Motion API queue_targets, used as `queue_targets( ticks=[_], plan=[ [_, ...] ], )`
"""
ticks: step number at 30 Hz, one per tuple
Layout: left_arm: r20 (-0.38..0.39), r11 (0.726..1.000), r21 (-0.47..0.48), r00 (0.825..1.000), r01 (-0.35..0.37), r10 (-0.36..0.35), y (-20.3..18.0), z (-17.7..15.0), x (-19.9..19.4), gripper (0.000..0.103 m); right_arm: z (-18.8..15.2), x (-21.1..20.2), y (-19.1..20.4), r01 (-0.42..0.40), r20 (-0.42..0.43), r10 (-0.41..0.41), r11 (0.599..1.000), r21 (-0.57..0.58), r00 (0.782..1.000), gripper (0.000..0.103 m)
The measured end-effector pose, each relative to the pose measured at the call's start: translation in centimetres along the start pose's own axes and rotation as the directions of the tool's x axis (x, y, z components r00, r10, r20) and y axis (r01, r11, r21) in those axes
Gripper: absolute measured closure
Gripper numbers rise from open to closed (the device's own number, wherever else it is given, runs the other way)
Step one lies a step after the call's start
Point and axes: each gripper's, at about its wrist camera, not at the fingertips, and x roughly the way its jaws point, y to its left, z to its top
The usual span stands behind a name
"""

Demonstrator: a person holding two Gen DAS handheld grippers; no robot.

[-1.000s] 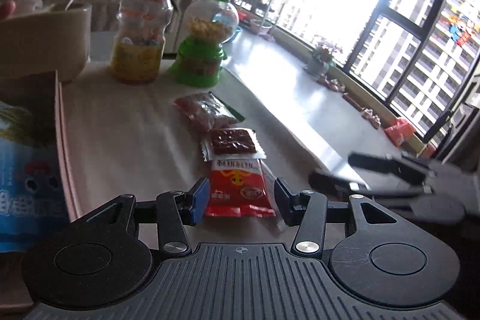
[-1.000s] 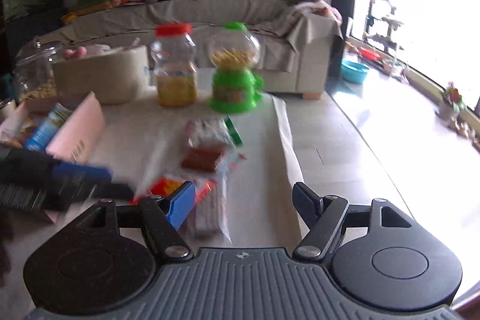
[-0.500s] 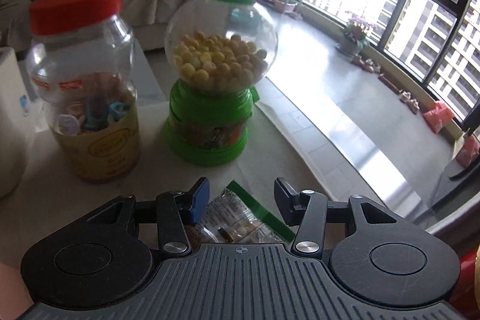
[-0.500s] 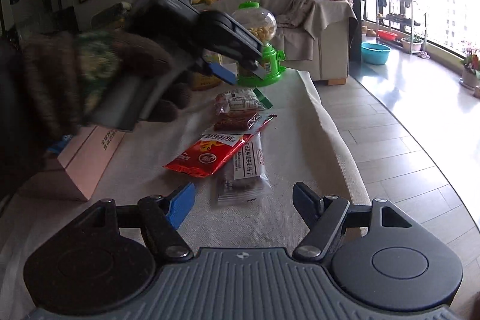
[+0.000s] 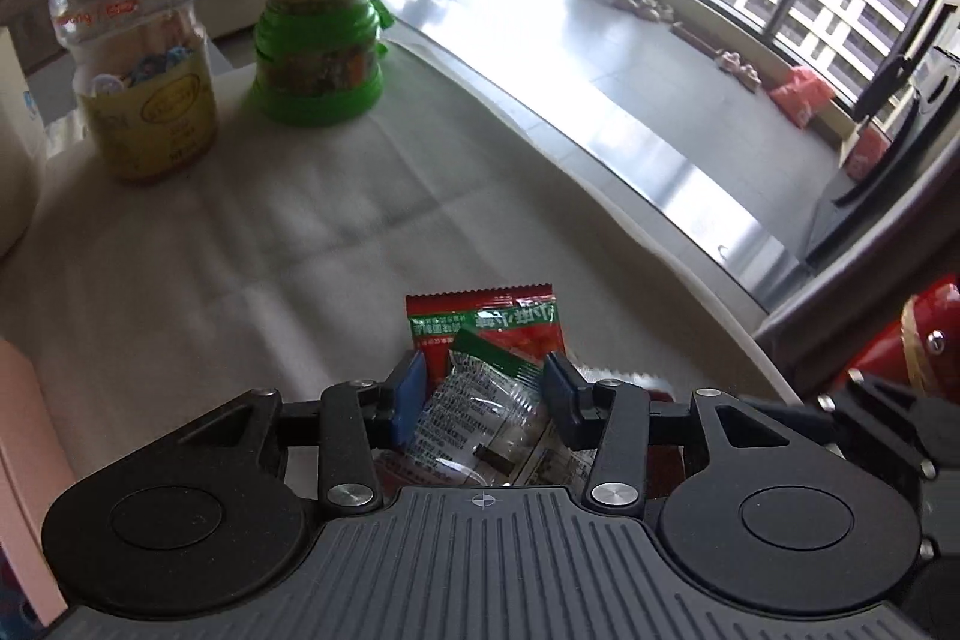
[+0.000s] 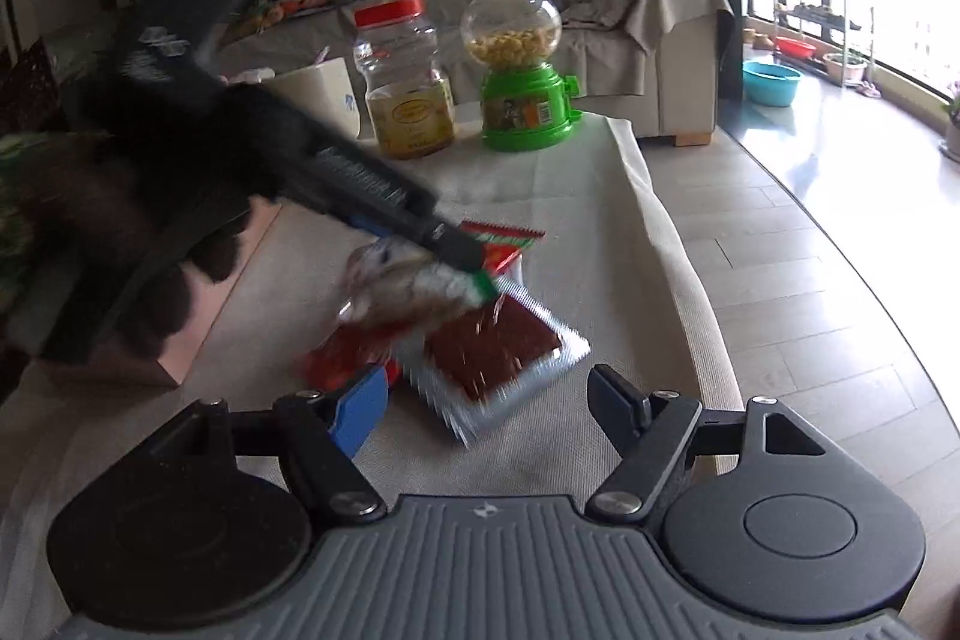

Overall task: Organize snacks
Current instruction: 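Reach the right tool toward the red-and-yellow snack pouch while the left tool holds the clear packet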

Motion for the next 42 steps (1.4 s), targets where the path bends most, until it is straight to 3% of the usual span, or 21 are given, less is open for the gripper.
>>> queue_targets(
  ticks=[4,7,10,13,17,24,26,29,35,42],
  plan=[
    [-0.004,1.000,0.014,1.000,0.005,-0.005,-0.9,-2.9,-1.6,0.055,0.2,1.6,-0.1,-0.003,-0.042,0.000,0.999,-0.052,0.999,0.030],
    [0.032,0.999,0.025,0.999,-0.029,0.028,-1.6,-4.7,-2.7,0.054,-0.2,1.2,-0.4,-0.047,-0.055,0.045,0.998,-0.035,0.997,0.049],
    [0.045,1.000,0.014,0.999,-0.006,0.005,-2.1,-6.8,-4.0,0.054,-0.8,0.0,-0.6,-0.053,-0.059,0.052,0.998,-0.021,0.997,0.054],
    [0.035,0.999,0.039,0.999,-0.007,0.006,-3.5,-9.3,-4.8,0.054,-1.6,-1.1,-0.5,-0.058,-0.075,0.056,0.998,-0.027,0.996,0.054],
    [0.048,0.990,0.117,0.996,-0.084,0.078,-5.6,-11.6,-6.1,0.053,-2.3,-2.2,0.4,-0.067,-0.089,0.062,0.997,-0.050,0.994,0.054],
    [0.062,0.986,0.076,0.988,-0.148,0.143,-5.5,-13.7,-7.8,0.052,-3.4,-2.9,1.5,-0.005,-0.070,0.000,0.998,-0.064,0.998,0.049],
    [0.068,0.980,0.069,0.981,-0.186,0.181,-5.3,-14.0,-8.0,0.052,-3.5,-3.0,1.7,0.005,-0.068,-0.009,0.998,-0.059,0.998,0.040],
    [0.074,0.964,0.064,0.965,-0.258,0.253,-4.9,-14.8,-8.5,0.052,-3.8,-3.3,1.9,0.005,-0.065,-0.008,0.999,-0.041,0.998,0.034],
    [0.087,0.946,-0.031,0.942,-0.322,0.323,-2.9,-17.7,-10.9,0.051,-4.1,-3.6,3.3,-0.030,-0.076,0.026,0.998,-0.046,0.997,0.032],
    [0.109,0.892,-0.193,0.895,-0.409,0.433,0.1,-20.7,-14.5,0.053,-4.1,-3.0,7.2,-0.106,-0.101,0.093,0.985,-0.139,0.991,0.032]
  ],
)
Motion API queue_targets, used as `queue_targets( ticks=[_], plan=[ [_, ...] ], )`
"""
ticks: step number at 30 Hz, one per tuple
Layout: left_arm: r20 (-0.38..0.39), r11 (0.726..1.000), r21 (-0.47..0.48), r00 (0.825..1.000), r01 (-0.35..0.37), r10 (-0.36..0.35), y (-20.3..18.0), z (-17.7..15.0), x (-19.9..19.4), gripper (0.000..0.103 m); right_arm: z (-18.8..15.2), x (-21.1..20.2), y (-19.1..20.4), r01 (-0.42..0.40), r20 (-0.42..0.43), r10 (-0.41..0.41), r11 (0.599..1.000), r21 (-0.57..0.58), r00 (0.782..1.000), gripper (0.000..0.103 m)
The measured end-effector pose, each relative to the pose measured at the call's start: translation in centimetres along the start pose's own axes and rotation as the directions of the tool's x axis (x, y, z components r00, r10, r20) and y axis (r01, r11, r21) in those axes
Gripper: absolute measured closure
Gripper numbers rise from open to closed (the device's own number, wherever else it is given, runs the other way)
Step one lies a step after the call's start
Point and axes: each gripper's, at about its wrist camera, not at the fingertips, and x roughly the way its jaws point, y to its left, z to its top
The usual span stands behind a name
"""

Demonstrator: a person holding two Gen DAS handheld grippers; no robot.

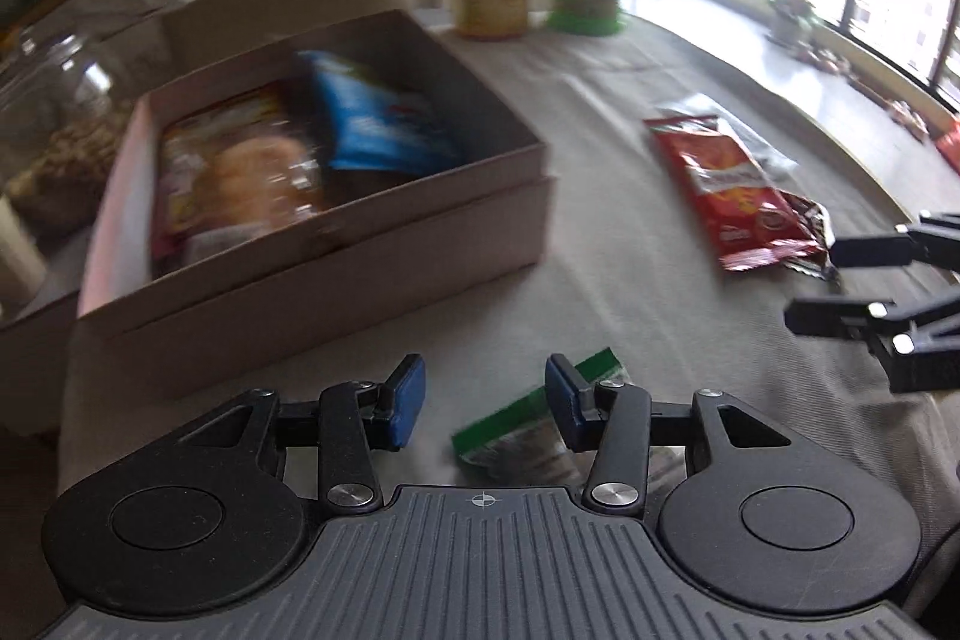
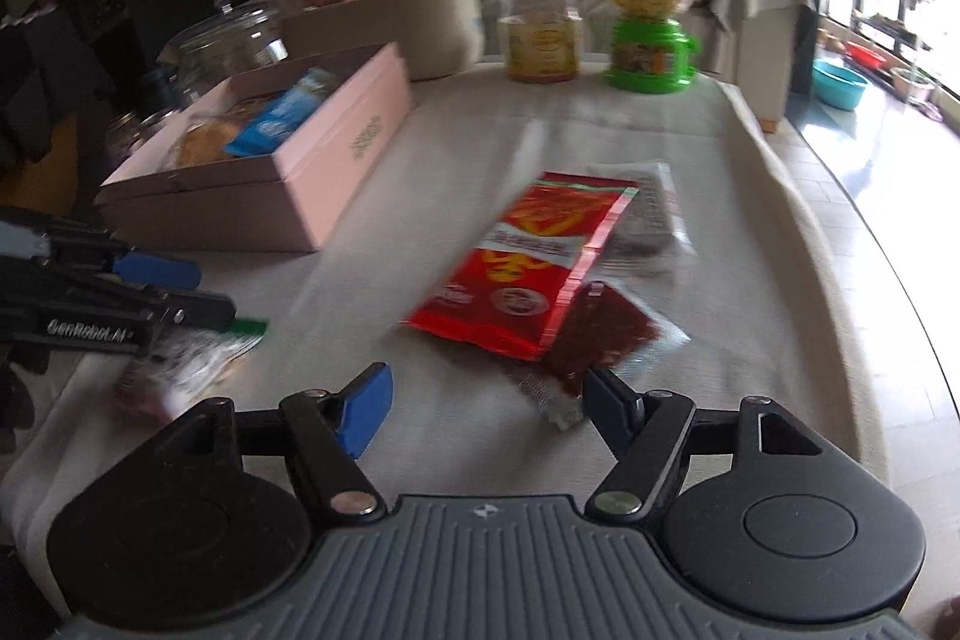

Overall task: Organize snacks
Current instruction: 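Reach the right tool toward the red-and-yellow snack pouch while the left tool holds the clear packet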

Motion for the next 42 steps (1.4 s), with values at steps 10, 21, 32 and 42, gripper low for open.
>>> queue_targets(
  ticks=[10,21,32,42],
  plan=[
    [0.033,0.994,-0.099,0.999,-0.035,0.038,3.1,-1.2,-2.7,0.053,1.8,-0.3,2.1,0.164,0.086,-0.153,0.978,-0.126,0.984,0.029],
    [0.032,0.975,0.123,0.981,0.185,-0.190,-1.0,-2.7,-3.6,0.054,1.1,1.2,-3.0,0.134,0.025,-0.136,0.989,0.057,0.990,0.038],
    [0.013,0.969,-0.110,0.975,0.220,-0.220,-0.4,-3.3,-3.9,0.049,-0.2,0.4,-3.3,0.091,0.068,-0.098,0.991,0.100,0.993,0.029],
    [-0.011,0.870,-0.399,0.947,0.289,-0.320,2.1,-0.7,0.8,0.049,-0.4,0.3,-3.6,0.064,0.083,-0.076,0.989,0.133,0.994,0.028]
  ],
)
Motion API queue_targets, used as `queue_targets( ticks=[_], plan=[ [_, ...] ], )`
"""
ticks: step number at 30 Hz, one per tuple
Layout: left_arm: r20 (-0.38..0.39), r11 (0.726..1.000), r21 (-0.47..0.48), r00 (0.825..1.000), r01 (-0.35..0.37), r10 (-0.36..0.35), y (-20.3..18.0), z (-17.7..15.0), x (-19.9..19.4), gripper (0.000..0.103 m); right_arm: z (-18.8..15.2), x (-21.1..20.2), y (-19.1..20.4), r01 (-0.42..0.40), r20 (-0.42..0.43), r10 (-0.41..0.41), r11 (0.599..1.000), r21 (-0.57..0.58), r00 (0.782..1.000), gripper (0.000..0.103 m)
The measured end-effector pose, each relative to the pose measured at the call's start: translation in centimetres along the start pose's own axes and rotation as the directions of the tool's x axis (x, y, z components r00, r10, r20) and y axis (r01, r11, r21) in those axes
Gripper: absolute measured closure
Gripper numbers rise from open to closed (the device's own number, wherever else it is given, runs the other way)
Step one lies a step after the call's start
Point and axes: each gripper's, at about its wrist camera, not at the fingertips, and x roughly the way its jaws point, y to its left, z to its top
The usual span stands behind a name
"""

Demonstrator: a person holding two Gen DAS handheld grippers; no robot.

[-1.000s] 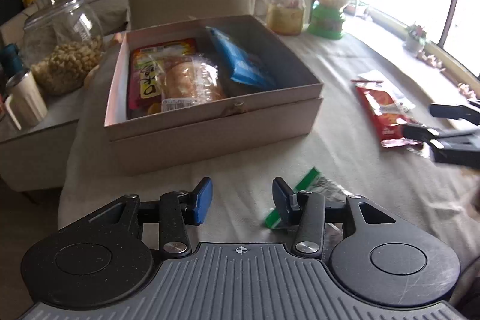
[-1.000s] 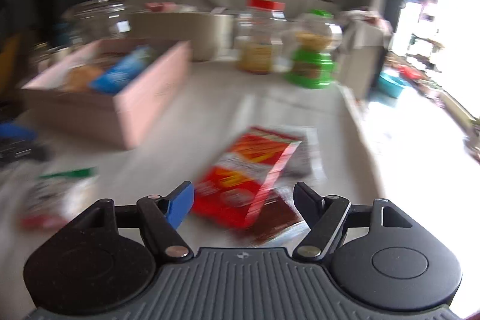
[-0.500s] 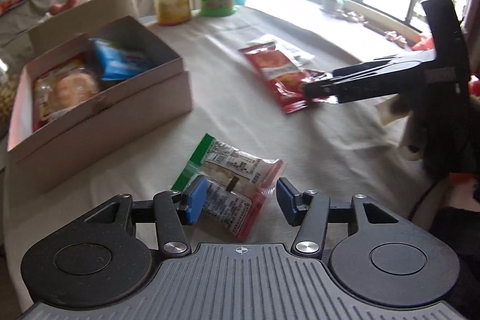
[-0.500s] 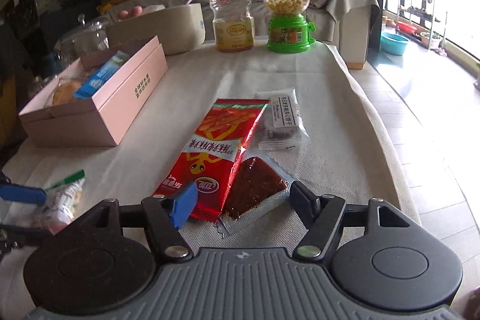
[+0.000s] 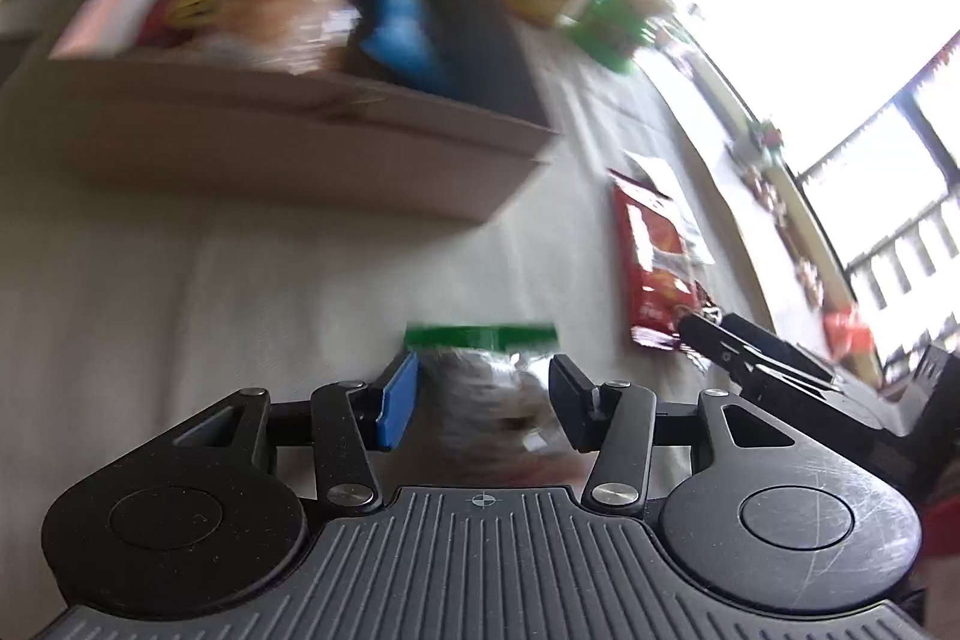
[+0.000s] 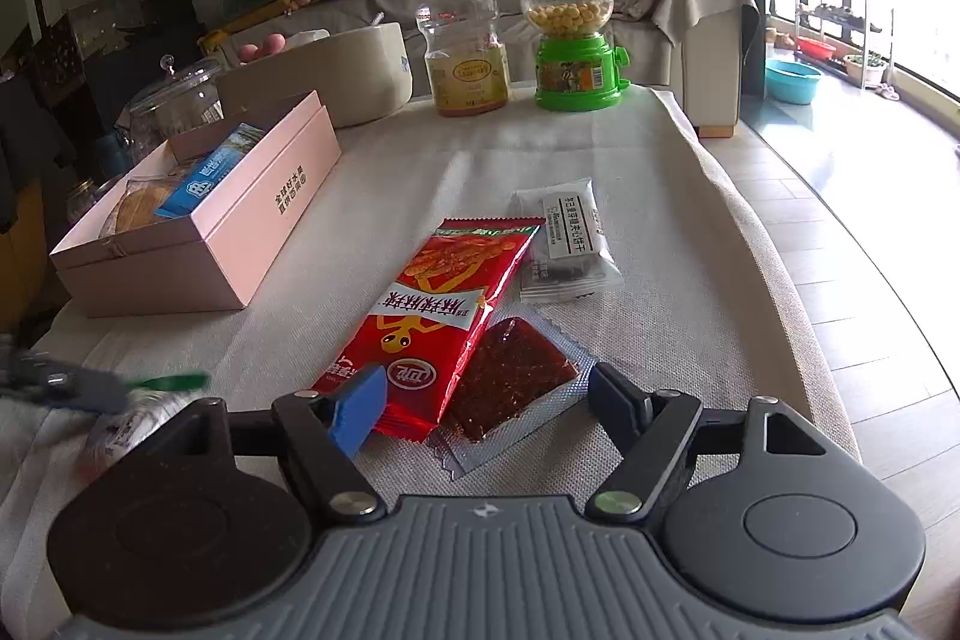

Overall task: Organize snacks
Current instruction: 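Reach the right tool toward the red-and-yellow snack pouch while the left tool holds the clear packet, then grasp the red-and-yellow snack pouch with the right tool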

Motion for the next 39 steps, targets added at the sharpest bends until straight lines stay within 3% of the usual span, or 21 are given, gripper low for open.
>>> queue_targets(
  ticks=[3,6,7,10,13,15,21,23,25,29,33,37,39],
  plan=[
    [0.028,0.977,0.202,0.998,-0.064,0.060,-2.9,0.5,1.7,0.049,0.0,0.0,0.0,0.000,0.000,0.000,1.000,0.001,1.000,0.028],
    [0.084,0.937,0.326,0.991,-0.126,0.104,-4.7,-0.2,1.3,0.050,0.0,0.0,-0.1,-0.007,0.004,0.007,1.000,0.011,1.000,0.028],
    [0.099,0.913,0.385,0.989,-0.136,0.105,-5.4,-0.7,0.7,0.050,0.0,0.0,-0.2,-0.011,0.005,0.011,1.000,0.016,1.000,0.027],
    [0.081,0.806,0.574,0.990,-0.143,0.118,-7.6,-3.0,-0.2,0.050,-0.1,0.0,-0.4,-0.025,0.006,0.025,0.999,0.027,1.000,0.025],
    [0.056,0.714,0.682,0.984,-0.161,0.169,-9.2,-4.9,0.0,0.049,-0.1,0.1,-0.3,-0.024,0.005,0.024,0.999,0.023,1.000,0.025],
    [0.051,0.670,0.723,0.981,-0.167,0.190,-9.8,-5.7,0.1,0.047,-0.1,0.1,-0.3,-0.026,0.006,0.026,0.999,0.028,1.000,0.025],
    [0.019,0.696,0.704,0.984,-0.138,0.176,-10.1,-5.4,0.7,0.039,-0.1,0.1,-0.3,-0.028,0.007,0.028,0.999,0.033,1.000,0.025],
    [-0.014,0.706,0.701,0.988,-0.099,0.153,-10.2,-5.4,0.8,0.020,-0.1,0.1,-0.2,-0.028,0.007,0.028,0.999,0.033,1.000,0.025],
    [-0.042,0.716,0.696,0.991,-0.060,0.124,-10.2,-5.4,0.8,0.015,-0.1,0.1,-0.3,-0.028,0.007,0.028,0.999,0.032,1.000,0.025],
    [-0.026,0.732,0.680,0.997,-0.031,0.066,-9.9,-4.8,-0.3,0.024,-0.1,0.1,-0.2,-0.029,0.007,0.029,0.999,0.033,1.000,0.024],
    [0.024,0.723,0.679,0.989,-0.126,0.149,-8.9,-3.7,0.4,0.024,-0.1,0.1,-0.3,-0.032,0.007,0.032,0.999,0.033,0.999,0.023],
    [-0.023,0.767,0.634,0.989,-0.097,0.144,-7.4,-2.3,2.1,0.024,-0.1,0.2,-0.2,-0.034,0.005,0.034,0.999,0.031,0.999,0.020],
    [-0.040,0.809,0.584,0.993,-0.070,0.114,-6.4,-1.8,2.6,0.023,-0.1,0.3,-0.2,-0.041,-0.001,0.041,0.999,0.022,0.999,0.018]
  ],
)
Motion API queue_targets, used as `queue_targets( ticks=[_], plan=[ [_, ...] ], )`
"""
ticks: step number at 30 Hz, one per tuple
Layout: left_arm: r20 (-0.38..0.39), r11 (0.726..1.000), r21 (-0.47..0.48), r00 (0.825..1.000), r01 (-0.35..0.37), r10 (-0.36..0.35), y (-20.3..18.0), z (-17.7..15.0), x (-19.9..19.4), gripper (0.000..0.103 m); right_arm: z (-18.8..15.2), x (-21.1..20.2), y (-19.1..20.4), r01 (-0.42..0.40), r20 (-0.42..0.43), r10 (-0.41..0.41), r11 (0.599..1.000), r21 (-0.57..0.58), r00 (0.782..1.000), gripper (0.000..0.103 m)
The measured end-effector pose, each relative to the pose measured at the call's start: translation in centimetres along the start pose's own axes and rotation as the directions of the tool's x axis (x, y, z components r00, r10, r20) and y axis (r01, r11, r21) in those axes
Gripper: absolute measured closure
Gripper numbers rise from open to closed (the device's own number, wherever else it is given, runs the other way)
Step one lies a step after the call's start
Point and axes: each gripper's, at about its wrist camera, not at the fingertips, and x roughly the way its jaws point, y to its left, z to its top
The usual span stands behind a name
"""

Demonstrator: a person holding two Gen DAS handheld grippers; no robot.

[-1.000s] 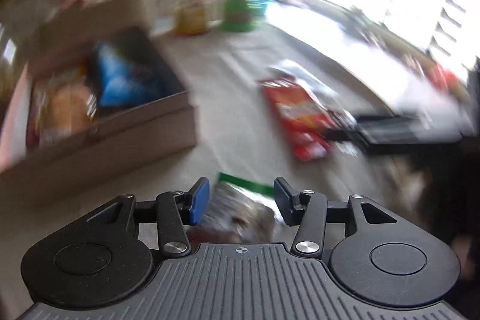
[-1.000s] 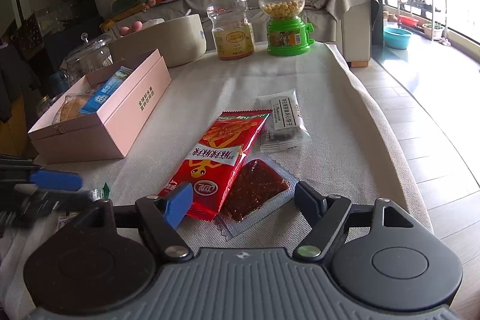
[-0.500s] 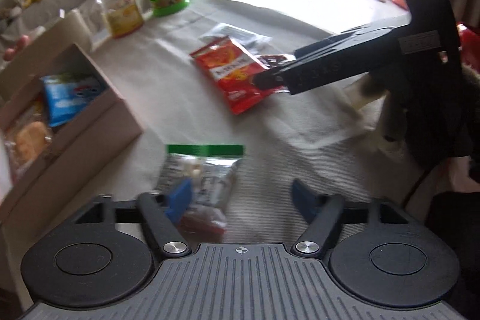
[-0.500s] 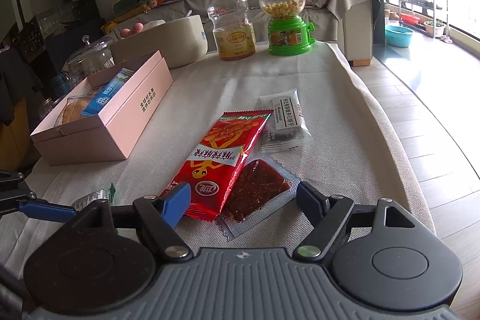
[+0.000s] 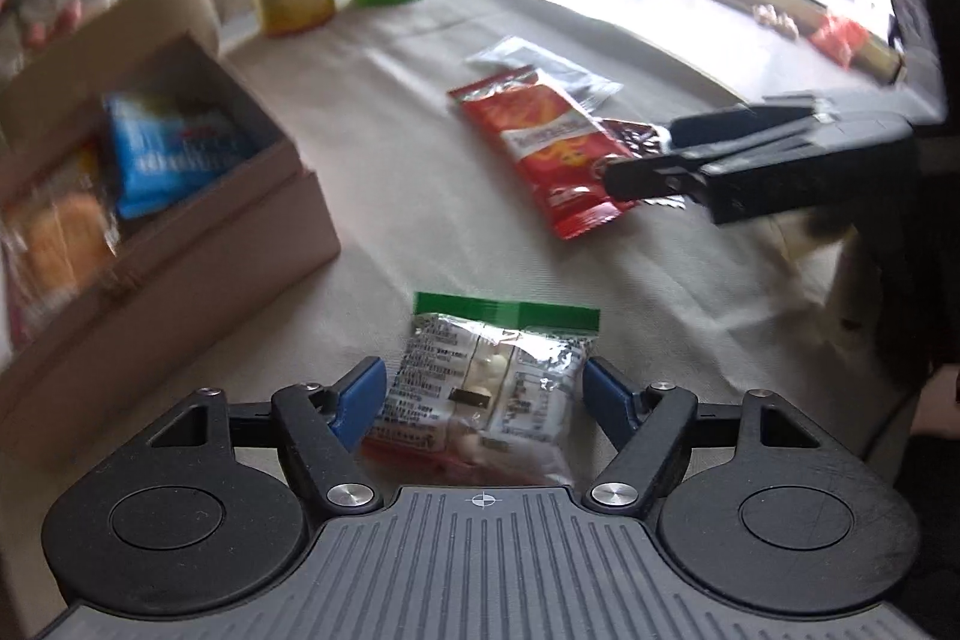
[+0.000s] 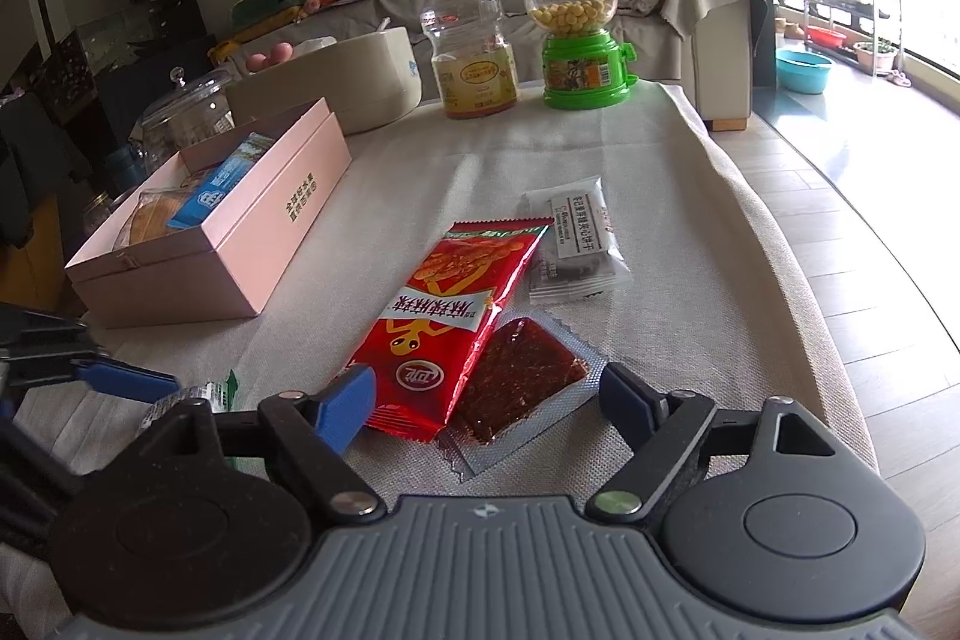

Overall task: Organize snacks
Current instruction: 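Grasp the red-and-yellow snack pouch with the right tool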

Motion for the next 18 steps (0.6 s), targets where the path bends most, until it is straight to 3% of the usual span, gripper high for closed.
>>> queue_targets(
  ticks=[7,10,15,18],
  plan=[
    [0.025,0.993,-0.117,0.999,0.029,-0.026,0.8,-0.5,-0.5,0.024,0.4,0.9,0.5,-0.045,-0.054,0.041,0.996,-0.071,0.998,0.000],
    [0.035,0.995,-0.088,0.998,-0.048,0.052,-0.2,-1.0,-0.9,0.038,0.6,1.0,0.6,-0.056,-0.087,0.046,0.992,-0.113,0.995,0.000],
    [0.058,0.972,-0.235,0.998,-0.021,0.036,1.0,-1.8,-2.3,0.040,0.8,1.1,1.0,-0.055,-0.120,0.035,0.986,-0.160,0.992,0.000],
    [0.064,0.960,-0.275,0.995,-0.059,0.079,1.4,-3.1,-3.8,0.040,1.2,0.5,1.2,-0.026,-0.109,0.015,0.995,-0.098,0.994,0.001]
  ],
)
